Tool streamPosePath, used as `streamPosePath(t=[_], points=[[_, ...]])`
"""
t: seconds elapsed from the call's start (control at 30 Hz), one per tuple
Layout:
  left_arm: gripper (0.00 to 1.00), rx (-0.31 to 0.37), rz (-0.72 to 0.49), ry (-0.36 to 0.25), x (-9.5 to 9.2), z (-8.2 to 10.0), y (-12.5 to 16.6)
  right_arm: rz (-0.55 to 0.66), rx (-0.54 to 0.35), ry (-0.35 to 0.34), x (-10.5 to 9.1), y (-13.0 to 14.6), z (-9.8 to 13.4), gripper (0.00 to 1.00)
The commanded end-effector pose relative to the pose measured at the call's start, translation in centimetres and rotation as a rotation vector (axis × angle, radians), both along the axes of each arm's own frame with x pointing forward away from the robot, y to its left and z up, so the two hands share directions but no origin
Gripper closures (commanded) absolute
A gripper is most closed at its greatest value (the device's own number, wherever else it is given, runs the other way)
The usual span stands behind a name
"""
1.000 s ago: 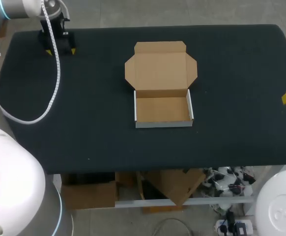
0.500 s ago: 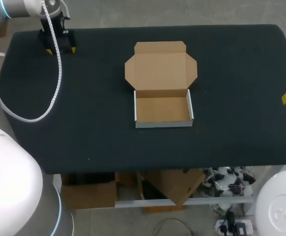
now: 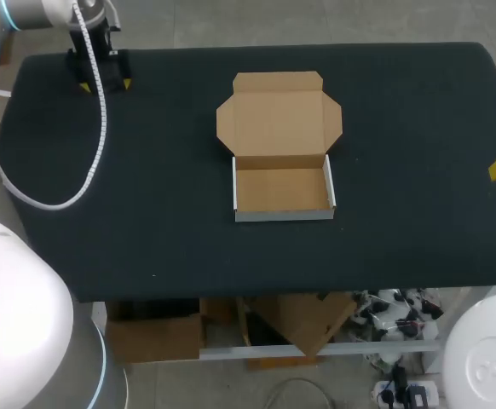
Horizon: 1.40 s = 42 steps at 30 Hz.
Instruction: Assemble the packaging by folding the flat box into shape, placing the metal phone stand inside, and closing the box properly
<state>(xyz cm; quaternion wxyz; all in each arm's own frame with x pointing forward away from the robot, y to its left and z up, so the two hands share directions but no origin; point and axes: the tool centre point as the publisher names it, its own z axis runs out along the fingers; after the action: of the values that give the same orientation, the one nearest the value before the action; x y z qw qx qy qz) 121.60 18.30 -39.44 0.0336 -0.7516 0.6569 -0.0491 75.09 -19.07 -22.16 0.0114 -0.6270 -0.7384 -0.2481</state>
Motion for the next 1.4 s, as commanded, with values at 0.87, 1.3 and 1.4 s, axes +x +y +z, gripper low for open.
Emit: streamPosePath(t=[0.87,1.3,1.4], points=[[0.16,0.010,0.040,0.007,1.35,-0.34,0.28,0.000,0.000,0.001,-0.17,-0.02,0.16,0.00],[0.23,0.010,0.050,0.006,1.59,-0.51,0.34,0.000,0.000,0.001,-0.17,-0.02,0.16,0.00],[0.30,0.009,0.052,0.005,1.60,-0.48,0.38,0.000,0.000,0.001,-0.17,-0.02,0.16,0.00]])
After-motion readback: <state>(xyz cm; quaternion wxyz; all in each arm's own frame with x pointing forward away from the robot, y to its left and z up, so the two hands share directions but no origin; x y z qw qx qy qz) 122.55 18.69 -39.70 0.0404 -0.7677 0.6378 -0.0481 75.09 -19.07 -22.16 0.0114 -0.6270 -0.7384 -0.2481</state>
